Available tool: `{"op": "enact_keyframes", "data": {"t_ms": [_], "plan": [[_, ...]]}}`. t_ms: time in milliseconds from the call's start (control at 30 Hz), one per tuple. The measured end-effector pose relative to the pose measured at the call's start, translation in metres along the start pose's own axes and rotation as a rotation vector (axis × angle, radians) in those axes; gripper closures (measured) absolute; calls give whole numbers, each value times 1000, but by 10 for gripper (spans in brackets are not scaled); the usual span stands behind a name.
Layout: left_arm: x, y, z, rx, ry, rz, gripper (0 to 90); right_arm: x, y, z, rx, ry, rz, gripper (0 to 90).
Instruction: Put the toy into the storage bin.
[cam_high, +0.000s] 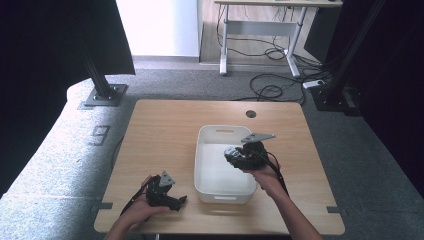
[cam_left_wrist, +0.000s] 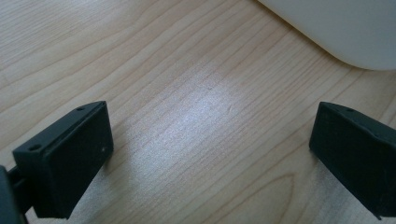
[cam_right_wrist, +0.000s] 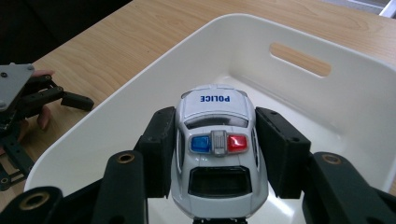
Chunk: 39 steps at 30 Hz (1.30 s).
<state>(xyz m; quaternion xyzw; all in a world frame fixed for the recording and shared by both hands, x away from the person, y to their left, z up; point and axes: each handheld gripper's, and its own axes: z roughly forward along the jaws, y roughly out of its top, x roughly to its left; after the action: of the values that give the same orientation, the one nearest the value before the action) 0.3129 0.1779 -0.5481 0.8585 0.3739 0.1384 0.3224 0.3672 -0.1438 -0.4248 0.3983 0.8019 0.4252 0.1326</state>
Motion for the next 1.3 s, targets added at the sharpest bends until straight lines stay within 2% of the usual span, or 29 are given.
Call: {"op": "enact_keyframes", "data": {"t_ms": [333,533,867,1300], "plan": [[0,0,0,0,-1,4,0,9,12,21,44,-6,-15,502],[0,0,0,0,-2,4,0,18,19,45,99,-10,-29,502],[1,0,0,0,-3,6,0,31,24,81,159,-2,-43,502],[0,0,0,1,-3,7,0,27,19,98,171,1,-12,502]]}}
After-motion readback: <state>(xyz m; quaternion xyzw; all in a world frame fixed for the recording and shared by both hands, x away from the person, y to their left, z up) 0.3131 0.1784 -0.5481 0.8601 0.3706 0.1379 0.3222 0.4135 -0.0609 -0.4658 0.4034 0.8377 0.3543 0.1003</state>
